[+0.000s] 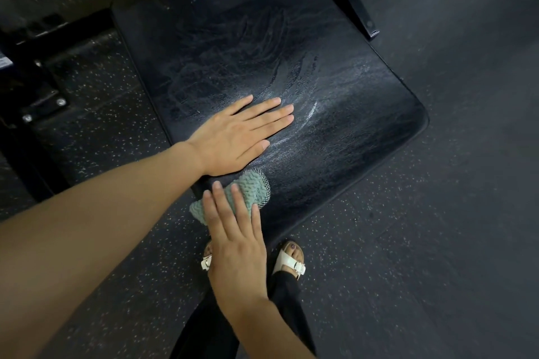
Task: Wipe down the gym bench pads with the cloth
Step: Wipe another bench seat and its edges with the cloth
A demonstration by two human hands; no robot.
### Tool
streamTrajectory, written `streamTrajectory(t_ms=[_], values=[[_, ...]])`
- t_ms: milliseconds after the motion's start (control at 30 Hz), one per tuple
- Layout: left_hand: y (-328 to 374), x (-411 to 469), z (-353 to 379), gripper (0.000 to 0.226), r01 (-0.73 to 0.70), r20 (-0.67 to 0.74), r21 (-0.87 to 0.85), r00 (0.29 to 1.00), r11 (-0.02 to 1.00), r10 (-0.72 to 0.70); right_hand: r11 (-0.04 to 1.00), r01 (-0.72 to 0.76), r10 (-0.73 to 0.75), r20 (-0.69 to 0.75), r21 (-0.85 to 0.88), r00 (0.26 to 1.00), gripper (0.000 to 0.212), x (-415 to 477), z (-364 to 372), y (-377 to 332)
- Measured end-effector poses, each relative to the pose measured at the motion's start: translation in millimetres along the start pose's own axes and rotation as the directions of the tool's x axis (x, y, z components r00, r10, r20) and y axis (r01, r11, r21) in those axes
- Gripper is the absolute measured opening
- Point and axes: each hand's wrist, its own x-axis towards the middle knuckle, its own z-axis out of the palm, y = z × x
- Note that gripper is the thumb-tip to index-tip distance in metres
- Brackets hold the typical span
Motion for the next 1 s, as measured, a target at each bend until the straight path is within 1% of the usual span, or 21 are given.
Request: streamTrajectory(t_ms=[100,167,300,400,500,567,633,667,733,833,900,1000], values=[[-0.5,0.1,-0.6,0.058,0.001,0.001,0.015,1.0,1.0,-0.001,0.992,0.123,-0.122,0.032,-0.027,0.992,0.083,1.3,-6.0,22.3],[-0.3,0.3,-0.8,0.058,0.004,-0.001,0.02,1.0,1.0,-0.004,0.991,0.131,-0.13,0.02,-0.008,0.991,0.081,4.7,-11.8,43.8],[1.2,0.6,-2.0,0.058,0.006,0.003,0.013,1.0,1.0,-0.006,0.999,-0.002,0.004,-0.061,0.035,0.998,0.071,17.0,-24.5,93.0],[1.3,-0.5,-1.5,0.057,0.014,0.015,0.017,1.0,1.0,-0.014,0.995,-0.091,0.096,-0.132,0.043,0.987,0.065,25.7,-29.8,110.3],[1.7,-0.5,-0.8,0.057,0.015,0.024,0.016,1.0,1.0,-0.015,0.976,-0.197,0.213,-0.202,0.096,0.956,0.069,29.8,-23.7,99.3],[1.7,-0.6,-1.3,0.057,0.015,0.02,0.016,1.0,1.0,-0.015,0.958,-0.254,0.276,-0.198,0.132,0.94,0.075,28.7,-19.2,83.1],[1.9,-0.4,-1.7,0.057,0.017,0.017,0.017,1.0,1.0,-0.017,0.951,-0.262,0.291,-0.187,0.162,0.939,0.078,24.4,-16.7,67.3],[1.9,-0.2,-1.8,0.057,0.019,0.018,0.016,1.0,1.0,-0.019,0.958,-0.245,0.271,-0.183,0.153,0.945,0.081,21.2,-15.4,59.3],[2.6,0.1,-2.0,0.057,0.021,0.02,0.011,1.0,1.0,-0.021,0.981,-0.171,0.184,-0.159,0.094,0.97,0.088,11.8,-12.3,42.4],[1.7,0.4,-1.9,0.057,0.02,0.021,0.017,1.0,1.0,-0.02,1.0,-0.009,0.009,-0.05,0.018,0.999,0.092,-5.2,-5.7,21.2],[2.6,0.3,-1.9,0.057,0.025,0.023,0.026,0.999,0.999,-0.026,0.997,0.07,-0.07,0.001,0.01,0.998,0.087,-12.4,-3.8,20.7],[5.5,-0.4,-2.9,0.057,0.038,0.02,0.033,0.999,0.999,-0.039,0.992,0.122,-0.122,0.015,0.022,0.992,0.074,-12.6,-7.9,33.8]])
